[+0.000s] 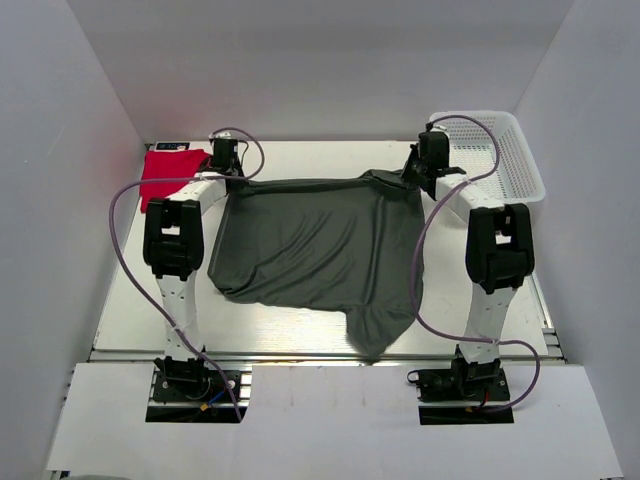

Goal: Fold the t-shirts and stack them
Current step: Grap the side of the flattened tshirt furthest away from the robot with both arms, then fold the flattened tshirt in 1/3 of the way

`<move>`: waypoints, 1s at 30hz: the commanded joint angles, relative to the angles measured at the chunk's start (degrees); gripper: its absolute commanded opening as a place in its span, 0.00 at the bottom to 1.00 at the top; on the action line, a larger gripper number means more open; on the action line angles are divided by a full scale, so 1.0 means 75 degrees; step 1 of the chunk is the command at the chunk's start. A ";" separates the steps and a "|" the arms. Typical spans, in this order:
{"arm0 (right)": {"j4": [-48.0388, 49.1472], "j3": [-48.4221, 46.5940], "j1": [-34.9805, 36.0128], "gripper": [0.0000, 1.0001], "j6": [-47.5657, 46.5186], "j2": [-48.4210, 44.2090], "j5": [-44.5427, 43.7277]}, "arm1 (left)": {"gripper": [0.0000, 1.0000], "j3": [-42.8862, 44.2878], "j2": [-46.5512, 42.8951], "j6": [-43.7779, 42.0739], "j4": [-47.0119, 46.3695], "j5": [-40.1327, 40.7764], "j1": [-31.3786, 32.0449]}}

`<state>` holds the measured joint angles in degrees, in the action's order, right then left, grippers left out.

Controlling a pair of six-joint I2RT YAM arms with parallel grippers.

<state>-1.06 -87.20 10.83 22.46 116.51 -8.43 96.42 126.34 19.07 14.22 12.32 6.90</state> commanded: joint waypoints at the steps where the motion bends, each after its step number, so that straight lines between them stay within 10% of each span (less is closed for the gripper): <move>1: 0.0235 0.0422 -0.0073 0.00 -0.0159 -0.0955 0.0104 | 0.00 -0.0654 -0.1106 -0.0211 -0.0138 -0.0270 -0.0052; 24: -0.0925 0.5098 0.0009 0.00 0.0064 -0.4648 0.1322 | 0.00 -0.4325 -0.3873 -0.0247 0.0142 0.0243 -0.0052; 26: -0.0937 0.5403 0.0021 0.12 0.0099 -0.4554 0.1497 | 0.02 -0.4325 -0.3663 -0.0024 0.0435 0.0408 -0.0052; 30: -0.1276 0.5661 -0.0002 0.39 0.0041 -0.4565 0.1522 | 0.73 -0.4161 -0.3650 0.0199 0.1324 0.0888 -0.0052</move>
<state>-8.97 -45.23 10.94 23.27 82.89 1.89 64.12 100.82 18.31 18.81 14.83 6.85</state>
